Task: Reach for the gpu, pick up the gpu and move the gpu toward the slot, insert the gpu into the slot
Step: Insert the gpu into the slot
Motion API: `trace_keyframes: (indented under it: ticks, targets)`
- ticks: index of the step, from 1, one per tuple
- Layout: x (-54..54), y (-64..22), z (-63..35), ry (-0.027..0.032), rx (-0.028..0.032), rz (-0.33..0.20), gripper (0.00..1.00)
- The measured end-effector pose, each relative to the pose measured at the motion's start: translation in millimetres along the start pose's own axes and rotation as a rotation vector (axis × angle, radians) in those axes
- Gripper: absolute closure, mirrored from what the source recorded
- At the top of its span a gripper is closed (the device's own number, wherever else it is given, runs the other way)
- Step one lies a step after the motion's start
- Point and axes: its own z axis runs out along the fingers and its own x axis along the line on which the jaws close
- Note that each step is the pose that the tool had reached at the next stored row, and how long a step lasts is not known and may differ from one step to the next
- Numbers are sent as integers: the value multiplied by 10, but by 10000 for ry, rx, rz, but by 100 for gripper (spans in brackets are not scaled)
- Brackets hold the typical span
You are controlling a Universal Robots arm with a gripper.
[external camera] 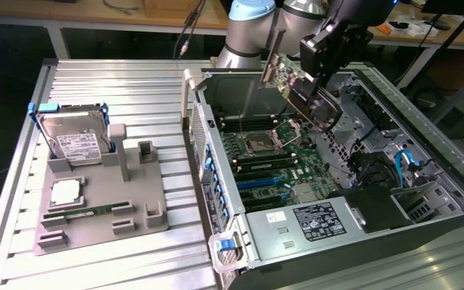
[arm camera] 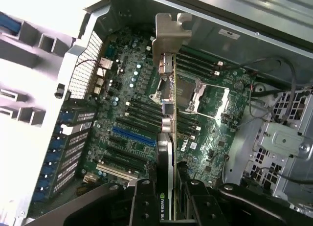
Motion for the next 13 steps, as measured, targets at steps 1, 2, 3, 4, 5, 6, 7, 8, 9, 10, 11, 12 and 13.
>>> trace_keyframes:
  ticks: [1,2,3,4,5,6,7,8,9,10,11,12,13]
  targets:
    - [0,0,0,9,-1,-218,73]
    - [0,0,1,19,-3,-489,73]
    - [0,0,1,25,-5,-648,73]
    - [0,0,1,34,-6,-866,73]
    - [0,0,2,40,-7,-1028,73]
    - [0,0,2,48,-8,-1220,73]
    - [0,0,3,54,-10,-1403,73]
    - [0,0,3,64,-11,-1638,73]
    - [0,0,3,70,-12,-1791,73]
    - [0,0,4,78,-14,-1997,73]
    - [0,0,5,85,-15,-2190,73]
    - [0,0,5,92,-16,-2367,73]
    - [0,0,6,98,-17,-2543,73]
